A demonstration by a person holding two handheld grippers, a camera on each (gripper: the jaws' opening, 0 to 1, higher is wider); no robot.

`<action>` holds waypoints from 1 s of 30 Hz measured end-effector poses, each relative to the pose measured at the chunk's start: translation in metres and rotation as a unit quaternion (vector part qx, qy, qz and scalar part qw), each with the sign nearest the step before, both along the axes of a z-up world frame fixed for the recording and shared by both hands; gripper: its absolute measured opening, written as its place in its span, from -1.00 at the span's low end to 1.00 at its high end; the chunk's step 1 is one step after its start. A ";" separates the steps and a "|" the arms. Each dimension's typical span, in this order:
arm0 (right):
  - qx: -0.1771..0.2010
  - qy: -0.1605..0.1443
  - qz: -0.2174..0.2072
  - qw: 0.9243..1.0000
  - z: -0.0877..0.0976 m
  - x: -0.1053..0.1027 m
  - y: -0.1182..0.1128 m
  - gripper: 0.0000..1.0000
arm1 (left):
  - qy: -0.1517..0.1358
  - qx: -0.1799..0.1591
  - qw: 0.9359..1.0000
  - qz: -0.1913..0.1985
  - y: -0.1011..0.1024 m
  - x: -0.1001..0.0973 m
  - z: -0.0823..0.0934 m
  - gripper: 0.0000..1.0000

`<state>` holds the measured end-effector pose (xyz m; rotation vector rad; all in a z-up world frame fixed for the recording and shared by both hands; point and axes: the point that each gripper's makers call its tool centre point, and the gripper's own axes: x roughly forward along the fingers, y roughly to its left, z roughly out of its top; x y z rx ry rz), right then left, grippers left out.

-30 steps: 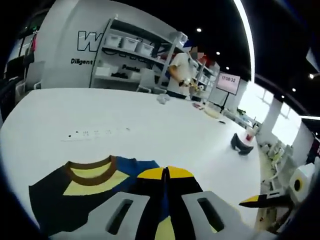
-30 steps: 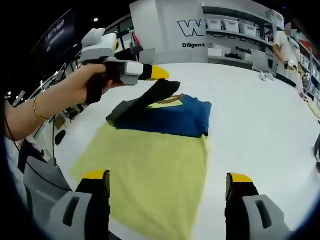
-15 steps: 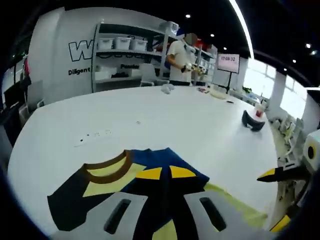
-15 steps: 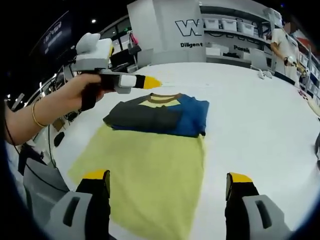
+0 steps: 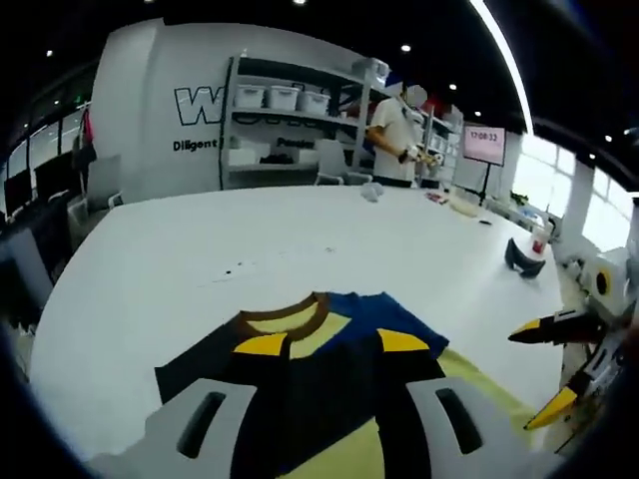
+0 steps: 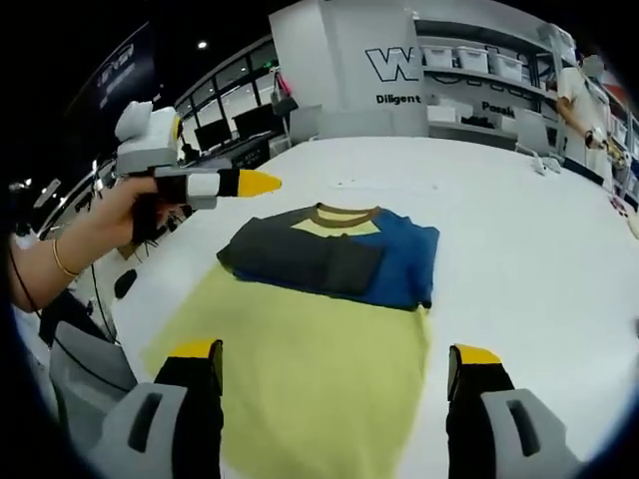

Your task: Fold the garment on the visible template until the final outline fits inside the template.

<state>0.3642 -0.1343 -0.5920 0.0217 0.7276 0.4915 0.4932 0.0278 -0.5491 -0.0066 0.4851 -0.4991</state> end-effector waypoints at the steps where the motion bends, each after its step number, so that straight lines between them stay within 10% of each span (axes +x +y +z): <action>1: 0.001 -0.001 0.005 1.000 0.001 0.004 0.004 0.83 | 0.000 0.014 1.000 0.007 0.010 -0.001 -0.003 -0.35; 11: 0.005 -0.013 0.044 0.999 0.008 0.035 0.036 0.84 | 0.025 0.032 0.998 0.054 0.073 -0.017 -0.023 -0.27; 30: 0.016 -0.023 0.118 0.993 0.014 0.092 0.106 0.79 | 0.063 0.041 0.994 0.082 0.127 -0.041 -0.070 -0.38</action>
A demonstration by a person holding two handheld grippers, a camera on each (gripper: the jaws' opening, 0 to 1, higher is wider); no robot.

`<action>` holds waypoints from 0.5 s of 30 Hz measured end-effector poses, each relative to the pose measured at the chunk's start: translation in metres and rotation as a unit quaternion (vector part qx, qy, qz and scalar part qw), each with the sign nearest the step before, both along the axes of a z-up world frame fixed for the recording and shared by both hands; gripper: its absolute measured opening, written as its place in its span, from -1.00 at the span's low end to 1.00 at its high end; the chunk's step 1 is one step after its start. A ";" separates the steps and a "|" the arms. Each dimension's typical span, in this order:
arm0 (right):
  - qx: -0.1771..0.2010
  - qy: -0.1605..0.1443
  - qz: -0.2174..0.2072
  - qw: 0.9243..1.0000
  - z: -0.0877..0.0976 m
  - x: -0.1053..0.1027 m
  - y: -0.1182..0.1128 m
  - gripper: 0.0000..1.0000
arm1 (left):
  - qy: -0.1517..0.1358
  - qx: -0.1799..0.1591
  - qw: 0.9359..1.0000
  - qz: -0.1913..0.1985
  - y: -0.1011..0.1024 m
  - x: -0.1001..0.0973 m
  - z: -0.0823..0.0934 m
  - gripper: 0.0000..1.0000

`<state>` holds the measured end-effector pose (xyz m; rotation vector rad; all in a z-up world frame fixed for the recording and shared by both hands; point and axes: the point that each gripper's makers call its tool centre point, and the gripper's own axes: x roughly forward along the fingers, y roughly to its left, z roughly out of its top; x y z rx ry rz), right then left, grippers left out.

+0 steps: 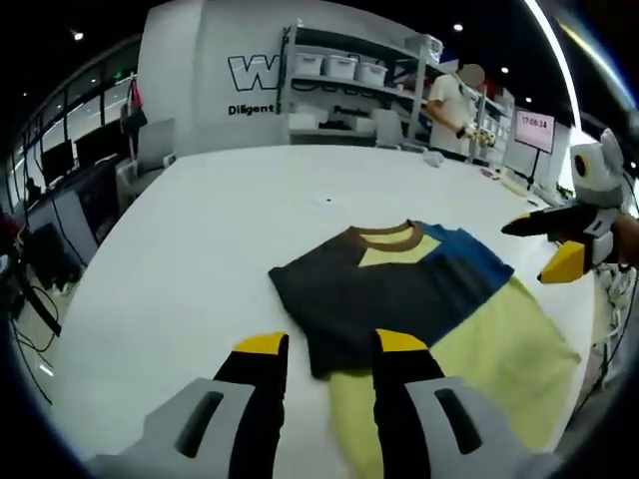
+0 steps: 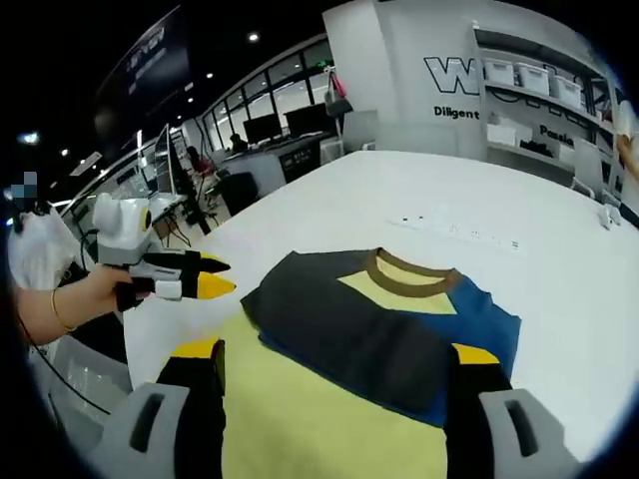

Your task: Fold the garment on the visible template until the final outline fits inside the template.

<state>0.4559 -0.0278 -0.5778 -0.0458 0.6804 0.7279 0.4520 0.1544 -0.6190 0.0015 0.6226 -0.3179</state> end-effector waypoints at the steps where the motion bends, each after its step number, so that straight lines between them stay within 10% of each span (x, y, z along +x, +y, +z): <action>1: 0.000 0.000 0.004 1.000 0.000 0.001 0.002 0.79 | -0.001 0.000 1.000 -0.002 0.000 -0.001 -0.002 -0.39; 15: 0.005 0.012 0.061 0.998 -0.022 0.036 0.070 0.68 | 0.008 0.021 1.000 -0.019 0.007 -0.004 -0.031 -0.61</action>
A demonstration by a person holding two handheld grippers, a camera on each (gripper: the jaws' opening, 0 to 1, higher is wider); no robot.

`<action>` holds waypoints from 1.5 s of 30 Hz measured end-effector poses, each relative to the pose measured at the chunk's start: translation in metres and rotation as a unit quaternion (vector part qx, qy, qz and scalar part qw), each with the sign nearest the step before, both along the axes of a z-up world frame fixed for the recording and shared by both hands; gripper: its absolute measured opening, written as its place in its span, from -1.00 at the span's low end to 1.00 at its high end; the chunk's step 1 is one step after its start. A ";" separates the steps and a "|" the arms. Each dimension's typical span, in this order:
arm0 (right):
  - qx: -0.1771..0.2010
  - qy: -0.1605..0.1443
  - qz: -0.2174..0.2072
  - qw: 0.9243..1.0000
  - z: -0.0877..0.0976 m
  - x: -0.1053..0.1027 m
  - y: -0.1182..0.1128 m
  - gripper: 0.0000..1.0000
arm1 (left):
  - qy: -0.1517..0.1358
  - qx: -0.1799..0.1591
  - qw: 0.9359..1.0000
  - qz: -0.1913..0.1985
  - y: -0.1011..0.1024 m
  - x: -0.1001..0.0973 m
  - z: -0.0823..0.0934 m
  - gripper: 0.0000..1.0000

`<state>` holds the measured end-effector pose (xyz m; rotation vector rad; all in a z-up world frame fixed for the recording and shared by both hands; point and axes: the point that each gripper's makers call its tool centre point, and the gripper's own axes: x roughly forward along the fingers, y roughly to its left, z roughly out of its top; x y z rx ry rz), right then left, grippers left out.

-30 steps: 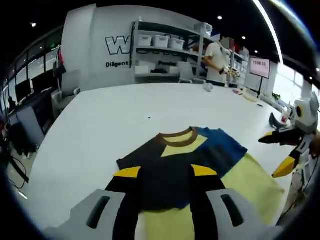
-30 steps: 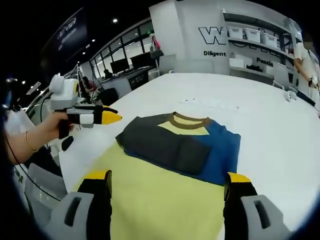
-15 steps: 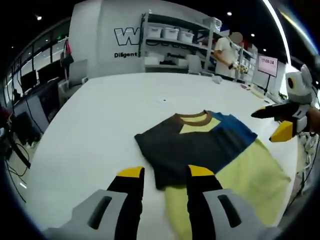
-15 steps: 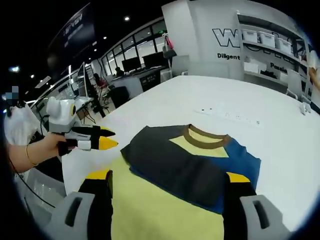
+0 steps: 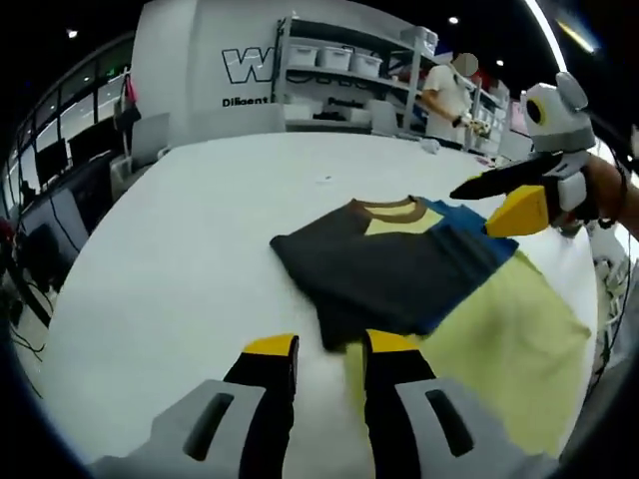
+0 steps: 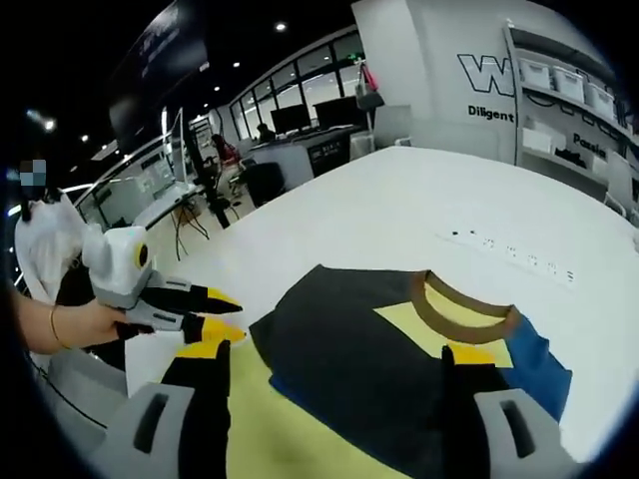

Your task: Fold the garment on the visible template until the final outline fits inside the template.

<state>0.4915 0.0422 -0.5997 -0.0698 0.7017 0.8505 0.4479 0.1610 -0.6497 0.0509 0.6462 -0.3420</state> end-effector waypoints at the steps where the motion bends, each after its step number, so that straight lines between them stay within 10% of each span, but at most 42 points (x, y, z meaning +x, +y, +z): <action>1: 0.001 0.000 0.004 1.000 -0.001 0.002 0.004 0.68 | -0.003 0.015 1.000 -0.010 0.001 0.001 -0.002 -0.65; 29: -0.004 0.006 0.079 0.997 -0.045 0.052 0.092 0.33 | -0.002 0.010 1.000 -0.023 -0.002 0.004 -0.019 -0.99; 45: -0.028 -0.024 0.117 0.992 -0.068 0.072 0.117 -0.46 | -0.001 -0.011 1.000 -0.002 -0.002 -0.002 -0.021 -0.99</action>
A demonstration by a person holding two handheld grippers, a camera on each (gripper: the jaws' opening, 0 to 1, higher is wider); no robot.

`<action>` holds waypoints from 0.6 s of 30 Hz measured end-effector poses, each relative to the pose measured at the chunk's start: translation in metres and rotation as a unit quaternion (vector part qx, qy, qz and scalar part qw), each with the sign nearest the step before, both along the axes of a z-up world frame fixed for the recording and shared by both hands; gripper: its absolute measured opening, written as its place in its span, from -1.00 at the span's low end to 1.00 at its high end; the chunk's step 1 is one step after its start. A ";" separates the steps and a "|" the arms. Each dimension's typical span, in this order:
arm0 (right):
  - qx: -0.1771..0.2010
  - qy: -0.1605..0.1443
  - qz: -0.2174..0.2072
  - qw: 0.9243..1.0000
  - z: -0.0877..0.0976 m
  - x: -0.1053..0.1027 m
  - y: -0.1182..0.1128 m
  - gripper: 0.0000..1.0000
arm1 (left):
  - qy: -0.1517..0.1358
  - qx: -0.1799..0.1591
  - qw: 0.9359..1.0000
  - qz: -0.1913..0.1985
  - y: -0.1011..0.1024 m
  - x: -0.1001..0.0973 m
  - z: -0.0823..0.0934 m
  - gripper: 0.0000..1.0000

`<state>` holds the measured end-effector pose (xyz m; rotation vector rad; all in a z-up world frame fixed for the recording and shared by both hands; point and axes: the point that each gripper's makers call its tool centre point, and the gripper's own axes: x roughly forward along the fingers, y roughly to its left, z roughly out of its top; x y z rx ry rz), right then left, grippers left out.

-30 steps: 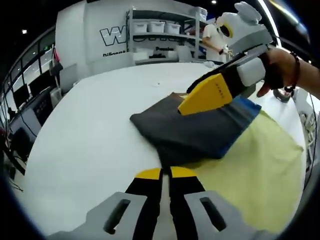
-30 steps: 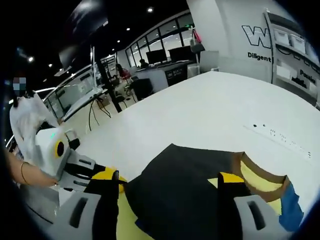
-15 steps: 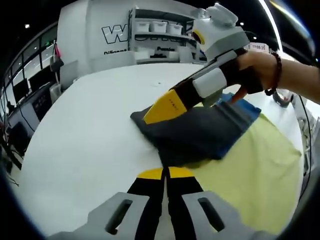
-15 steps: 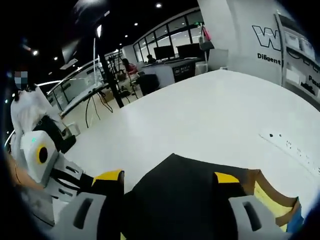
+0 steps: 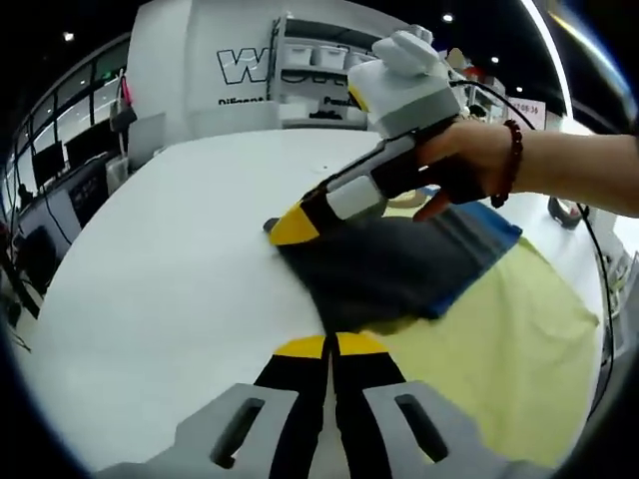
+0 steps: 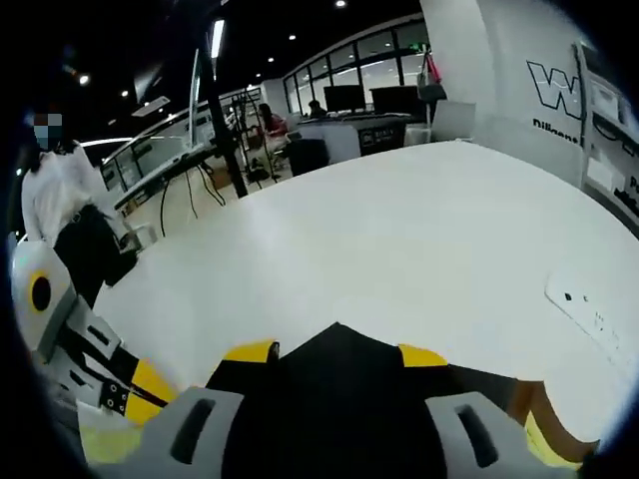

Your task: Fold the garment on the visible template until the final outline fits inside the template.

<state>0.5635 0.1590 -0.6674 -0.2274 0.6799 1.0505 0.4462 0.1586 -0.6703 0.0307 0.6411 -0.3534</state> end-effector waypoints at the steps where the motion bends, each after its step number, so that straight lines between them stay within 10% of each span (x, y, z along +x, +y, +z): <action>1: -0.002 -0.001 0.006 1.000 0.000 -0.003 0.002 -0.53 | 0.000 0.001 1.000 0.003 0.000 0.000 -0.001 -0.99; 8: -0.024 -0.021 0.026 0.999 -0.002 -0.004 0.005 -0.99 | 0.002 -0.006 1.000 0.010 0.001 0.000 -0.001 -0.99; 18: -0.025 -0.028 0.012 0.999 -0.002 0.003 0.004 -1.00 | 0.012 -0.030 0.999 0.028 0.001 -0.004 0.000 -0.99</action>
